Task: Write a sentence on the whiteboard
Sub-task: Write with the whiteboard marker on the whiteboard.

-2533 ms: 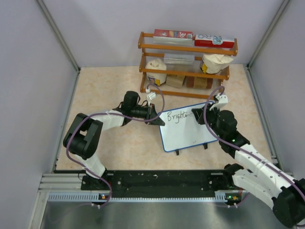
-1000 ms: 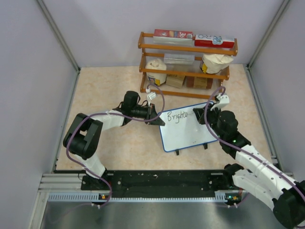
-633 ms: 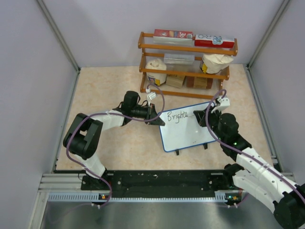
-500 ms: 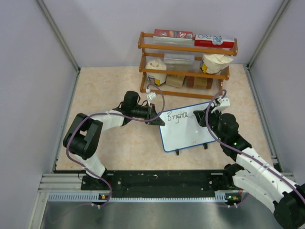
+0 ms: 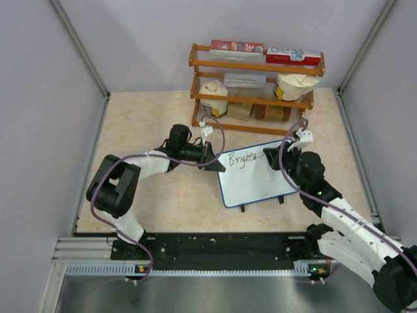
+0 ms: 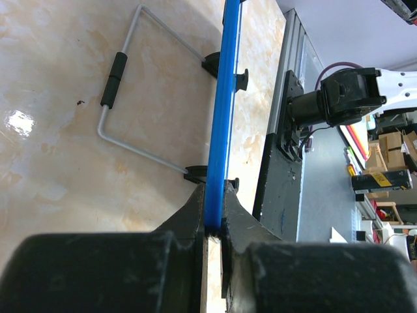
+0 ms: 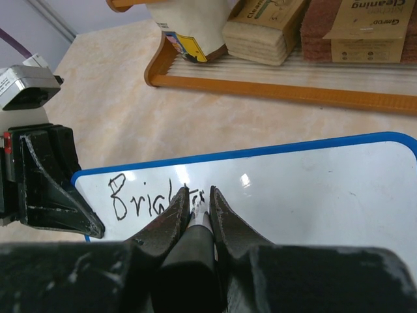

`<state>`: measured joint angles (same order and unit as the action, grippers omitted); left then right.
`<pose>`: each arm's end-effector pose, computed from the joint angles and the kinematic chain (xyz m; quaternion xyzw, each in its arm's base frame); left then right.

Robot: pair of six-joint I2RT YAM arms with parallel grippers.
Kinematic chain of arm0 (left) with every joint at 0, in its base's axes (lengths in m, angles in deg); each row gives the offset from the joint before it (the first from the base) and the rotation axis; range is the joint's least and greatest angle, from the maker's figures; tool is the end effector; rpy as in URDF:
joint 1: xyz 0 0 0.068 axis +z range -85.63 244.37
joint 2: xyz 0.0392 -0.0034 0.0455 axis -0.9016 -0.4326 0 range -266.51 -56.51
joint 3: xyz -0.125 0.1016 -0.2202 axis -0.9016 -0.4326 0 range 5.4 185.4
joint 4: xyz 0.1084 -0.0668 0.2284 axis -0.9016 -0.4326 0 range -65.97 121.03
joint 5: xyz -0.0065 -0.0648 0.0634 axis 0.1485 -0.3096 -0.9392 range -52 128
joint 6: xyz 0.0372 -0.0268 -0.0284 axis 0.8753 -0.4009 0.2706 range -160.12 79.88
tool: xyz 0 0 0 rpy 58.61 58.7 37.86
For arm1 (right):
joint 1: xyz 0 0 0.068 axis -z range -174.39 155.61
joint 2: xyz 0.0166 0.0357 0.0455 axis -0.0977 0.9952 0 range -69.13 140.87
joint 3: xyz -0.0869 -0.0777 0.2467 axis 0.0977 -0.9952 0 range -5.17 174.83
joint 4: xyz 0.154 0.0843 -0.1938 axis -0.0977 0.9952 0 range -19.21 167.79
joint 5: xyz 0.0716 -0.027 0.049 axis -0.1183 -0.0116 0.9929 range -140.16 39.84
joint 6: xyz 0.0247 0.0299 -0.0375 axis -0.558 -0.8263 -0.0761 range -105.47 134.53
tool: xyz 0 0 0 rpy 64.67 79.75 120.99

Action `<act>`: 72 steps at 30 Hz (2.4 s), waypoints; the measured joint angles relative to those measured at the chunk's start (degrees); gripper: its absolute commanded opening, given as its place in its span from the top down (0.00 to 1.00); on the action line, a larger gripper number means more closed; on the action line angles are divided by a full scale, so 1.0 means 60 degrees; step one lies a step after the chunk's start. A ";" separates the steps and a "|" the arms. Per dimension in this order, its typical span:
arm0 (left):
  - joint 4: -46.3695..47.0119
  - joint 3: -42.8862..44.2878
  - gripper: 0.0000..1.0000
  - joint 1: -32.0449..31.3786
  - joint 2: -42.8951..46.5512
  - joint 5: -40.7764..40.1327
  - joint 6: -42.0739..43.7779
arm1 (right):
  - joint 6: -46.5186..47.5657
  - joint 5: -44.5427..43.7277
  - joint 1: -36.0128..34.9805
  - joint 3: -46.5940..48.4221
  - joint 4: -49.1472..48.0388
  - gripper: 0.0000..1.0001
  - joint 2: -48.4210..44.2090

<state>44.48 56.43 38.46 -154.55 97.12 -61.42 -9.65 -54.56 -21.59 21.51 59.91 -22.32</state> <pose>0.2968 -0.1781 0.1856 0.2639 0.7565 -0.5630 0.2029 0.1774 0.0881 0.2604 0.0049 0.7617 0.2542 0.5960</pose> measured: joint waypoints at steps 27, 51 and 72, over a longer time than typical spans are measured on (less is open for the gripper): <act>0.0000 0.0000 1.00 0.0000 0.0000 0.0000 0.0007 | -0.0018 -0.0153 0.0084 0.0135 -0.0022 1.00 0.0098; 0.0000 0.0004 1.00 0.0000 0.0000 0.0011 0.0033 | -0.0011 -0.0251 0.0310 -0.0164 0.0579 1.00 -0.0612; -0.0007 0.0022 1.00 0.0000 0.0000 0.0044 0.0073 | -0.0018 -0.0186 0.0313 -0.0175 0.0532 1.00 -0.0732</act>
<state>44.43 56.56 38.46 -154.55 97.38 -60.98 -9.76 -55.68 -19.71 20.46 63.10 -26.72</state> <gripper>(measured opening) 0.087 0.112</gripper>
